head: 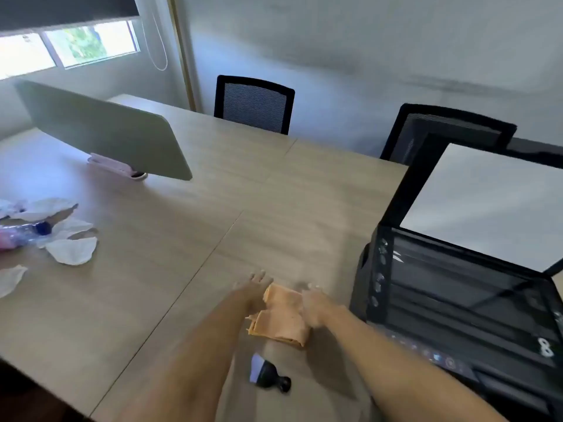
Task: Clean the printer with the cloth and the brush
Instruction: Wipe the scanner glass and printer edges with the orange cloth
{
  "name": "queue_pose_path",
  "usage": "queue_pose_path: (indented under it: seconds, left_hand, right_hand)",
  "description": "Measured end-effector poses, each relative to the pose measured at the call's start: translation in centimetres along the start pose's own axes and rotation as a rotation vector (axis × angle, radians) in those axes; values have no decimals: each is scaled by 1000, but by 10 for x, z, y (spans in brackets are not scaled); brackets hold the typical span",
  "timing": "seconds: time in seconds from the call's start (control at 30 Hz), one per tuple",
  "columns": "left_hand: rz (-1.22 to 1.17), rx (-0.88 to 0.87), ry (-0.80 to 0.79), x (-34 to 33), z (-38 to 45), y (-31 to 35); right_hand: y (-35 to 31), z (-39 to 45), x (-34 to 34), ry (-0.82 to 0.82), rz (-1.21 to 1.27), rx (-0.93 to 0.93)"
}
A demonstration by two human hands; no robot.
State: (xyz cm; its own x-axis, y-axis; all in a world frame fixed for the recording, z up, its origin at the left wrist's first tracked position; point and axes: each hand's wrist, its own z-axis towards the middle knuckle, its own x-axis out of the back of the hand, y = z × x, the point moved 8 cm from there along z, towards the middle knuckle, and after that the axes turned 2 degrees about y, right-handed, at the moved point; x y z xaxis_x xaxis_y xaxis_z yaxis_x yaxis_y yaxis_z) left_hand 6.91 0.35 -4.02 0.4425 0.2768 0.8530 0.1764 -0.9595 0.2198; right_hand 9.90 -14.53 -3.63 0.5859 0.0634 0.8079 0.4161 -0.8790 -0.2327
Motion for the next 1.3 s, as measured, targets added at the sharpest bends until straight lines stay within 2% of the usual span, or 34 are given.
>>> queue_pose_path:
  seconds: [0.1, 0.2, 0.27, 0.4, 0.47, 0.53, 0.57, 0.63, 0.67, 0.77, 0.83, 0.93, 1.0, 1.1, 1.17, 1.2, 1.23, 1.3]
  left_hand:
    - [50, -22, -53, -27, 0, 5]
    - [57, -28, -31, -39, 0, 8]
    - [40, -54, 45, -38, 1, 4]
    - [-160, -131, 222, -36, -8, 3]
    - [-250, -143, 241, -36, -12, 3]
    - [-292, -170, 181, -37, -12, 3]
    - [-328, -187, 122, -37, -13, 5]
    - [-582, -177, 21, -31, -19, 4]
    - [-706, -178, 22, -22, -24, 6]
    - [-972, -195, 65, 11, -38, 20]
    - [-1136, -232, 136, 39, -49, 42]
    - [-1248, -255, 243, 66, -58, 76]
    - [-1292, -218, 239, 65, -60, 98]
    - [-1177, -165, 208, 48, -64, 124]
    - [-1009, -169, 135, 26, -62, 141]
    - [-958, -178, 83, 13, -62, 149]
    - [-928, -188, 39, 3, -62, 157]
    - [-903, -229, -21, -9, -64, 172]
  right_hand:
    - [5, 3, -26, -44, 22, -70]
    - [5, 2, -42, -38, -58, -83]
    - [4, 0, -43, 24, -134, -97]
    - [-9, -11, -42, 248, -200, -40]
    - [-13, -18, -42, 275, -179, -16]
    - [-14, -23, -42, 252, -95, -25]
    - [-14, -29, -39, 254, -13, -28]
    - [-17, -42, -24, 288, 225, -2]
    - [-19, -51, -13, 325, 353, 19]
    - [-11, -80, 27, 439, 719, 0]
    - [2, -100, 52, 444, 1033, -15]
    - [28, -135, 91, 469, 1398, 77]
    - [55, -158, 117, 525, 1504, 91]
    - [104, -185, 164, 795, 1443, 35]
    - [136, -196, 192, 1034, 1245, -68]
    - [145, -197, 203, 1103, 1077, -97]
    - [148, -189, 210, 1096, 884, -103]
    - [144, -153, 204, 842, 527, -89]
